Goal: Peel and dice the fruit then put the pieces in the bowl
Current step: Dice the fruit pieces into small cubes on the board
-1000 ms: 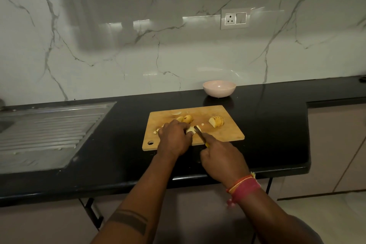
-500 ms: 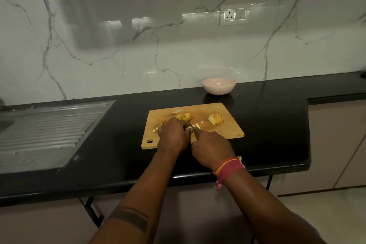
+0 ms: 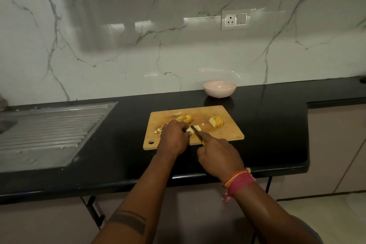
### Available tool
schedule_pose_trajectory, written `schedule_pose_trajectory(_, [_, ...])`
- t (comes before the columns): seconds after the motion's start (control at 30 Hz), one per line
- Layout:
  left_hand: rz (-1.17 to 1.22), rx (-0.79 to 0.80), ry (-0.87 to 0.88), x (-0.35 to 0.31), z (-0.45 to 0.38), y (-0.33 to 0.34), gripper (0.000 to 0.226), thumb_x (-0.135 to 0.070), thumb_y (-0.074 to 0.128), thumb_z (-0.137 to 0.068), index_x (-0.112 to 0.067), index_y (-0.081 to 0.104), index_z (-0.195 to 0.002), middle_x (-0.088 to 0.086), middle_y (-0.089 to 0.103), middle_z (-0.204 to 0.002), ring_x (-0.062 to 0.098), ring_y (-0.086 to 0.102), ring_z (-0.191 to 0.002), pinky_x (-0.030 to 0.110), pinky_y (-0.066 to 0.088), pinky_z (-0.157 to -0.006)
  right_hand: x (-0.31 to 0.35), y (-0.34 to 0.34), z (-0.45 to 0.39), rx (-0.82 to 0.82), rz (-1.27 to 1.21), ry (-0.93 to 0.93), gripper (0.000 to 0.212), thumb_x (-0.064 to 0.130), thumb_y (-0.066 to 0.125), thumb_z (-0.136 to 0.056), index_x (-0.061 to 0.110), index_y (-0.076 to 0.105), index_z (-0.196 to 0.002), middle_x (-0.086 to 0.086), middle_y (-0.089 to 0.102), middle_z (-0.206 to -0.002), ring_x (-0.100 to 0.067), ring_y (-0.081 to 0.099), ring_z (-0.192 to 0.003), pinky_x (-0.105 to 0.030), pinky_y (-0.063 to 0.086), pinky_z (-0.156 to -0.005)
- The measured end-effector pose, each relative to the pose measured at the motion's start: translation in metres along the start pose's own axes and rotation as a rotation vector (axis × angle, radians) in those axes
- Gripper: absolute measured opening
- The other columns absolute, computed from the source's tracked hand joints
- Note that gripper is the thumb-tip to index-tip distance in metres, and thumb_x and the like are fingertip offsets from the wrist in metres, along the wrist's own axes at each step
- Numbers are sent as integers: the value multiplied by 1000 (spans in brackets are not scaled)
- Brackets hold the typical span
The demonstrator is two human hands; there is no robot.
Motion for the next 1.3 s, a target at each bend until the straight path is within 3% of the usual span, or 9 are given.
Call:
schedule_pose_trajectory(0.2, [16,-7,12,1,-3,2,27,-32,69,-95,-30,73,-122,0,63,-118,24,57,-108,46,49,-99,10,9,-15,23,1,-16,51,31,48,-96,32,43,-147,2,60,-83,-17,58,-72,-30,43,-59])
schedule_pose_trajectory(0.33, [-10,-25,17,0,-5,1,24,-32,68,-95,-30,75,-118,-1,66,-117,23,59,-107,46,49,-99,11,15,-25,50,20,-6,46,32,47,-96,31,47,-142,-2,66,-91,-20,59,-77,-32,47,-63])
schedule_pose_trajectory(0.53, [-62,-46,-26,1,-6,3,17,-38,69,-94,-31,78,-107,-5,66,-110,22,58,-102,46,52,-92,5,14,-6,63,100,-19,57,32,45,-97,31,35,-153,1,60,-83,-16,57,-74,-31,45,-62])
schedule_pose_trajectory(0.7, [-72,-52,-19,0,-4,1,19,-38,69,-94,-30,76,-110,-5,65,-111,23,56,-105,45,50,-93,-6,1,7,52,6,-5,56,30,48,-95,39,40,-149,7,59,-79,-10,56,-70,-29,44,-58])
schedule_pose_trajectory(0.87, [31,-62,-11,5,0,-1,32,-30,73,-91,-23,72,-122,-1,59,-121,18,57,-109,40,51,-100,1,-1,5,12,-44,9,60,30,48,-95,40,34,-153,6,60,-74,-9,57,-65,-30,48,-57])
schedule_pose_trajectory(1.03, [34,-62,-33,6,0,-3,24,-22,69,-94,-21,75,-117,1,56,-123,16,56,-107,35,51,-98,13,8,-7,29,-39,-5,56,31,48,-96,35,38,-151,2,63,-84,-14,59,-71,-30,48,-60])
schedule_pose_trajectory(1.3, [2,-72,-1,4,-3,-4,19,-22,66,-94,-23,77,-110,3,58,-117,19,56,-107,40,51,-98,18,17,-21,78,39,-11,48,28,48,-95,29,47,-143,-5,66,-96,-22,59,-80,-32,45,-65])
Point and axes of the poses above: each hand's wrist, its own z-axis away from the middle knuckle, its own y-axis out of the palm, x = y × z, the point moved 8 cm from there along -z, towards the middle knuckle
